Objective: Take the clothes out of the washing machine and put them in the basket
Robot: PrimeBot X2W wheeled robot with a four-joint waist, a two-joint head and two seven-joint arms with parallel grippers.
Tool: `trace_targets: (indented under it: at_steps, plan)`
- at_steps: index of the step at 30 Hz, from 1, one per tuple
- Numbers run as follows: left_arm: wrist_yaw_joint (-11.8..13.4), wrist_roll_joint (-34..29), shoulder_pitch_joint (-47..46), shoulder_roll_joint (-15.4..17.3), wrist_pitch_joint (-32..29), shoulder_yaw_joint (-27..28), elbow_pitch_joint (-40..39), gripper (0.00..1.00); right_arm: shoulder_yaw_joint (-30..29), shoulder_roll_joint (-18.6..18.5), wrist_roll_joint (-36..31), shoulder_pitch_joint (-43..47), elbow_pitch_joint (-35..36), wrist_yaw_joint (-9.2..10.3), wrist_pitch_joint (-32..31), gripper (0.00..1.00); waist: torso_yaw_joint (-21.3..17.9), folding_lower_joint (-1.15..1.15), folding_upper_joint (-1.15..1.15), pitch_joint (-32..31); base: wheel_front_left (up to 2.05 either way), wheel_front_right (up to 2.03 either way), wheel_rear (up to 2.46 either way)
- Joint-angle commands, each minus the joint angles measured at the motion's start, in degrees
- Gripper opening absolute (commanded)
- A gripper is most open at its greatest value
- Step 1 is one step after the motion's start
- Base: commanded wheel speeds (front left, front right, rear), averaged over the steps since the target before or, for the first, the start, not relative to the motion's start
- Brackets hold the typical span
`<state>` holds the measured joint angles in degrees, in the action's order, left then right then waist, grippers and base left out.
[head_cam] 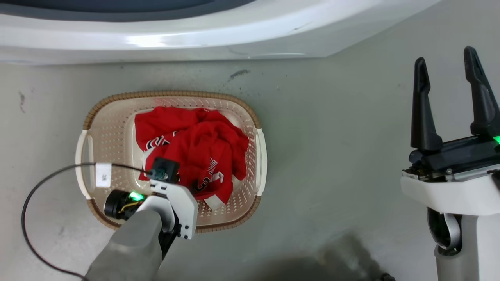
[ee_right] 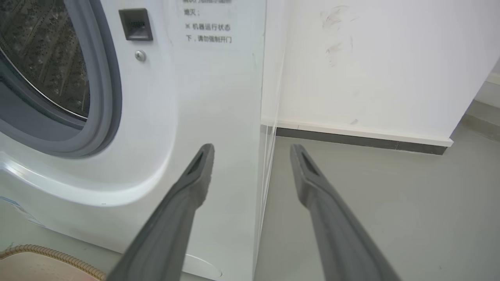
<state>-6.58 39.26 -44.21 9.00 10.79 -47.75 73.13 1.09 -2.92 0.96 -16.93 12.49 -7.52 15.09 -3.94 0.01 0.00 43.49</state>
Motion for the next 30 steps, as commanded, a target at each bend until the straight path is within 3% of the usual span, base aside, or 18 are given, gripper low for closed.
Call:
trace_targets:
  at_steps: [1, 8, 11, 20, 30]
  plan:
    - [-0.18, 1.0, 1.13, 0.01, 1.55, 0.77, 0.21, 1.0, 0.34, 0.08, 0.07, 0.28, -0.38, 0.06, 0.11, 1.0, 0.37, -0.01, 0.0, -2.2, 0.0, 0.0, 0.0]
    - [0.72, 3.09, 4.03, -0.26, 4.39, 4.27, -1.83, 1.0, 0.98, 0.07, 0.2, 2.6, -1.54, 0.06, 0.11, 1.0, 1.33, -0.01, 0.0, -8.21, 0.0, 0.0, 0.0]
    - [2.96, 2.38, 6.04, 1.37, 4.47, 8.08, -8.13, 1.0, 0.98, 0.08, 0.27, 3.79, -2.06, 0.06, 0.11, 1.0, 2.02, -0.01, 0.0, -11.19, 0.0, 0.0, 0.0]
    - [8.45, -8.65, 17.82, 3.81, 4.41, 20.19, -29.0, 1.0, 1.44, 0.08, 0.57, 7.65, -3.33, 0.06, 0.11, 1.0, 3.19, -0.01, 0.0, -19.09, 0.0, 0.0, 0.0]
    - [10.05, -21.4, 30.02, 0.15, 4.41, 33.64, -48.63, 1.0, 2.05, 0.08, 1.08, 11.62, -4.63, 0.06, 0.11, 1.0, 4.26, -0.01, 0.0, -27.46, 0.0, 0.0, 0.0]
